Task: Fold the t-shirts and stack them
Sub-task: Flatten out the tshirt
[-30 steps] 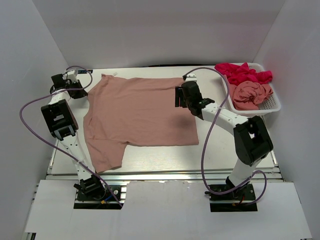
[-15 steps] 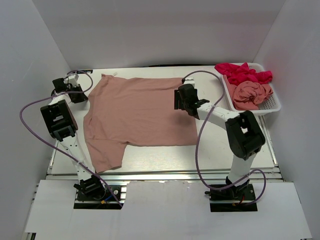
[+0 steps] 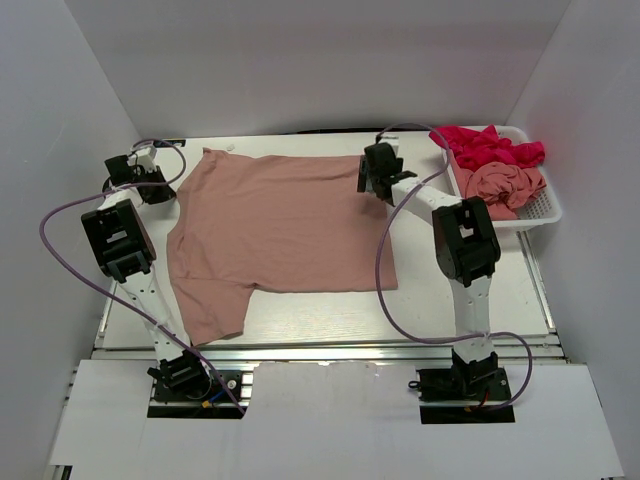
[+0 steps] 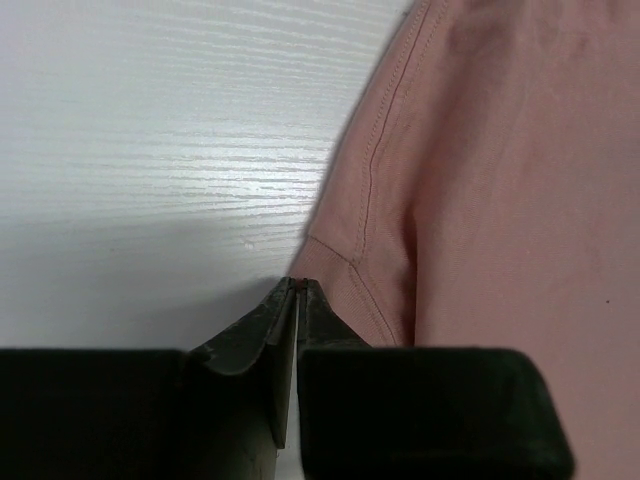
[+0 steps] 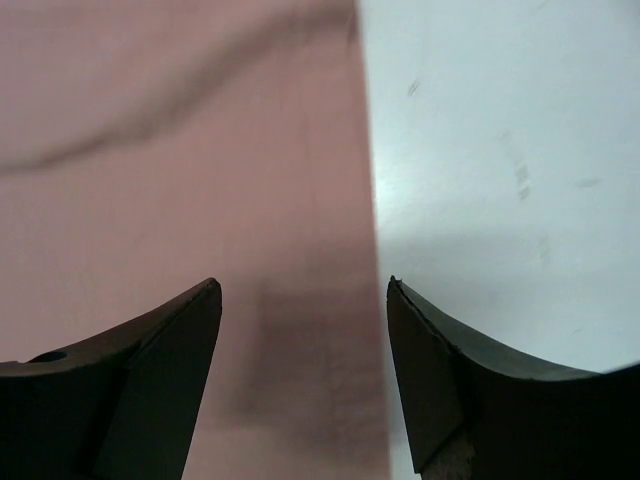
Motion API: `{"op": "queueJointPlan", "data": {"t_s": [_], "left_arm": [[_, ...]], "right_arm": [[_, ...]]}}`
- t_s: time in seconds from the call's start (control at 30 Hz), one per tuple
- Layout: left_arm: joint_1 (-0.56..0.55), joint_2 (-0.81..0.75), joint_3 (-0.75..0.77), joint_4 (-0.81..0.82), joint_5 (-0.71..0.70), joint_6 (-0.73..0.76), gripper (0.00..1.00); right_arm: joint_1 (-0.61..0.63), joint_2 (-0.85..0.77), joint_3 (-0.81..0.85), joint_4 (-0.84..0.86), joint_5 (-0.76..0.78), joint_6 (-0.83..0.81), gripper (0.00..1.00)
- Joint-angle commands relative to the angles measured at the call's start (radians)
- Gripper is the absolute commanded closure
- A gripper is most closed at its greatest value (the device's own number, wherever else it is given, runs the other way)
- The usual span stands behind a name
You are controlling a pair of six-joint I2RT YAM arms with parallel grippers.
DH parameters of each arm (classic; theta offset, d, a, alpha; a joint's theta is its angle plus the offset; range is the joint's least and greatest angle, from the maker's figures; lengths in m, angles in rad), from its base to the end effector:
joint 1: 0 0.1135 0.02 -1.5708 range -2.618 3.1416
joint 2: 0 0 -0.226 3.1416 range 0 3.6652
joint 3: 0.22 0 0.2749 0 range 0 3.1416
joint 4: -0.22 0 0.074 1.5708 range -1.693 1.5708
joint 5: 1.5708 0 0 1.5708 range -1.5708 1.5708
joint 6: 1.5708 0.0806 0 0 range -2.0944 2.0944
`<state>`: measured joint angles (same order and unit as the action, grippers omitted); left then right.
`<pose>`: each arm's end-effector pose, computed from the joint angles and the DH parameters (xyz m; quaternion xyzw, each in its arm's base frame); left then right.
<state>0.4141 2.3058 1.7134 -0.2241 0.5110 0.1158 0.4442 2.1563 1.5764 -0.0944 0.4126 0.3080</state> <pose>0.4978 0.1757 0.0760 -0.0416 0.9034 -0.1335 0.4054 0.4813 0.1933 0.1127 0.0285 0.8861 -0.0159 0.4624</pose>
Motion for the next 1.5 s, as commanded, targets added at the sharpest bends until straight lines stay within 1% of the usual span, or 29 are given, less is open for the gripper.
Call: {"op": "queueJointPlan", "data": {"t_s": [0.0,0.1,0.2,0.23,0.3,0.33,0.37,0.43,0.53,0.6,0.67,0.7,0.77,0.8,0.9,1.0,1.13,1.33,1.47], "left_arm": [[-0.003,-0.059,-0.009,0.034,0.035,-0.008,0.83],[-0.003,-0.059,-0.015,0.052,0.038,-0.019,0.83],[-0.003,-0.057,-0.011,0.058,0.055,-0.024,0.79],[-0.003,-0.057,-0.009,0.054,0.06,-0.025,0.7],[-0.003,-0.063,-0.017,0.06,0.064,-0.027,0.47],[-0.003,-0.069,-0.02,0.065,0.066,-0.027,0.32],[-0.003,-0.072,-0.024,0.066,0.076,-0.027,0.29],[-0.003,-0.072,-0.029,0.066,0.089,-0.031,0.26],[-0.003,-0.057,-0.021,0.071,0.112,-0.053,0.26],[-0.003,-0.048,-0.014,0.071,0.118,-0.067,0.28],[-0.005,-0.037,-0.011,0.077,0.124,-0.079,0.32],[-0.005,-0.036,-0.011,0.08,0.126,-0.08,0.36],[-0.009,-0.028,-0.008,0.078,0.126,-0.082,0.39],[-0.011,-0.022,-0.006,0.077,0.126,-0.081,0.4],[-0.017,-0.01,0.002,0.071,0.126,-0.074,0.43],[-0.021,0.001,0.005,0.069,0.126,-0.071,0.45],[-0.021,0.014,0.009,0.058,0.127,-0.064,0.5],[-0.023,0.024,0.023,0.048,0.126,-0.059,0.53],[-0.021,0.023,0.025,0.046,0.123,-0.054,0.55]], "right_arm": [[-0.044,-0.007,0.103,-0.004,-0.003,-0.018,0.28],[-0.061,0.002,0.131,0.013,-0.005,-0.041,0.28],[-0.067,0.036,0.171,-0.001,-0.001,-0.067,0.28],[-0.068,0.054,0.204,-0.011,-0.001,-0.076,0.28],[-0.068,0.063,0.215,-0.019,-0.001,-0.084,0.29],[-0.07,0.062,0.209,-0.015,-0.001,-0.087,0.29],[-0.07,0.06,0.203,-0.01,-0.003,-0.089,0.29],[-0.07,0.056,0.191,0.002,-0.003,-0.09,0.29],[-0.073,0.051,0.166,0.021,0.002,-0.099,0.28],[-0.073,0.054,0.169,0.022,0.003,-0.106,0.29],[-0.081,0.06,0.178,0.025,0.005,-0.113,0.29],[-0.084,0.065,0.188,0.025,-0.004,-0.113,0.28],[-0.107,0.095,0.212,0.018,-0.037,-0.107,0.28],[-0.119,0.109,0.25,0.013,-0.087,-0.099,0.28],[-0.163,0.201,0.356,-0.044,-0.164,-0.066,0.28],[-0.182,0.262,0.411,-0.071,-0.182,-0.079,0.28],[-0.2,0.323,0.485,-0.091,-0.228,-0.093,0.29],[-0.213,0.323,0.449,-0.056,-0.34,-0.052,0.33],[-0.213,0.298,0.416,-0.004,-0.397,-0.052,0.33]]}}
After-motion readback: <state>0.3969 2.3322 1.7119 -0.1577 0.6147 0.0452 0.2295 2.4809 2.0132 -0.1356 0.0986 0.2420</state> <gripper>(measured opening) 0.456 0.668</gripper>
